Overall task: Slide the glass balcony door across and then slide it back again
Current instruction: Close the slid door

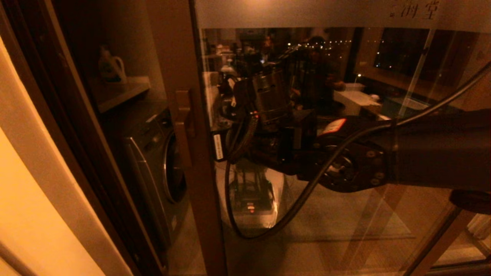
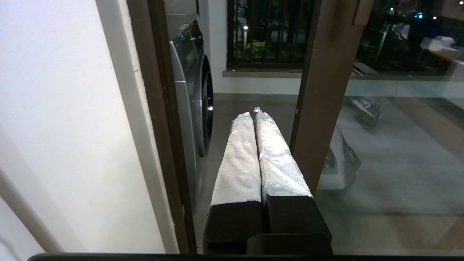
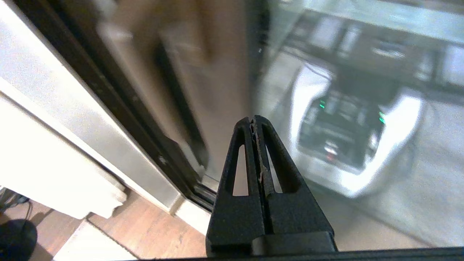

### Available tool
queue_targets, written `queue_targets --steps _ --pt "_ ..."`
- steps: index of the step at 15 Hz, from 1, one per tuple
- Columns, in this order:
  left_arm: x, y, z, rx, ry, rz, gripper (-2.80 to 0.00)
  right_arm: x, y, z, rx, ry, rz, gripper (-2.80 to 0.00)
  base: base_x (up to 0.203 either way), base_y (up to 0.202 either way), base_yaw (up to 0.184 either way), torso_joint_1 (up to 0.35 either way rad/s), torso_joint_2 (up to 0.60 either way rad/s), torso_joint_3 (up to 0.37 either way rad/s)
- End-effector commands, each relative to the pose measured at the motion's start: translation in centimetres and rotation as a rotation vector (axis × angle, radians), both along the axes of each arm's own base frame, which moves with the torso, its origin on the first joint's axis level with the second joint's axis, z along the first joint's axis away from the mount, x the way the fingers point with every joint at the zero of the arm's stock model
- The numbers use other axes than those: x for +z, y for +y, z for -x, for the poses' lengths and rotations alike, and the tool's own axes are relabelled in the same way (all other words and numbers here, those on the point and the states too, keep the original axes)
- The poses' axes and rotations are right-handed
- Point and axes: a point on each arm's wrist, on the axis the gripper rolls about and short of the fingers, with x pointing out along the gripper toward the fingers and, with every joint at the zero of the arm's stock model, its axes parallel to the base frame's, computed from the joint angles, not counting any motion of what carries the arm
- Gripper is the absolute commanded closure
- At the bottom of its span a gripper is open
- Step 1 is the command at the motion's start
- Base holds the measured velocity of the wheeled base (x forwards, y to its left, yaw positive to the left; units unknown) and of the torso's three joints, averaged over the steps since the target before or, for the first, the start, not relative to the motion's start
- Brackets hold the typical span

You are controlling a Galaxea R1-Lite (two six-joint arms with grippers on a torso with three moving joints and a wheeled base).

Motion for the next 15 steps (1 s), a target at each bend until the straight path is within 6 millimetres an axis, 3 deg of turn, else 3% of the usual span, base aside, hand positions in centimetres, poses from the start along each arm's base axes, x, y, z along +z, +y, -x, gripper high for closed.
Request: queue_targets --steps 1,3,6,10,12,15 --pt "-1.1 0.0 -0.3 0.0 0.04 0.0 0.0 3.2 -4.3 2.6 -0.028 -0.026 -0.037 0.0 0.0 0.0 0.0 0.0 0.0 0.0" --pt "-1.1 0.0 -0.3 0.0 0.04 0.0 0.0 5.4 -8.7 5.7 -0.064 -0.053 -0.064 0.0 0.0 0.0 0.0 0.0 0.0 0.0" --pt "-1.1 0.0 -0.3 -0.001 0.04 0.0 0.0 8.4 -17.2 12.7 -0.153 -0.128 -0.108 0.0 0.0 0.0 0.0 0.0 0.0 0.0" --pt "-1.1 0.0 -0.3 0.0 0.04 0.0 0.0 8.4 -28.7 22.2 -0.393 -0.212 -0.091 0.0 0.0 0.0 0.0 0.0 0.0 0.0" --pt "-1.1 0.0 -0.3 0.0 0.04 0.0 0.0 7.4 -32.1 27.1 -0.55 -0.314 -0.023 0.0 0.0 0.0 0.0 0.0 0.0 0.0" --pt "-1.1 0.0 -0.3 0.0 0.04 0.0 0.0 5.1 -33.2 34.1 -0.83 -0.427 0.107 0.0 0.0 0.0 0.0 0.0 0.0 0.0"
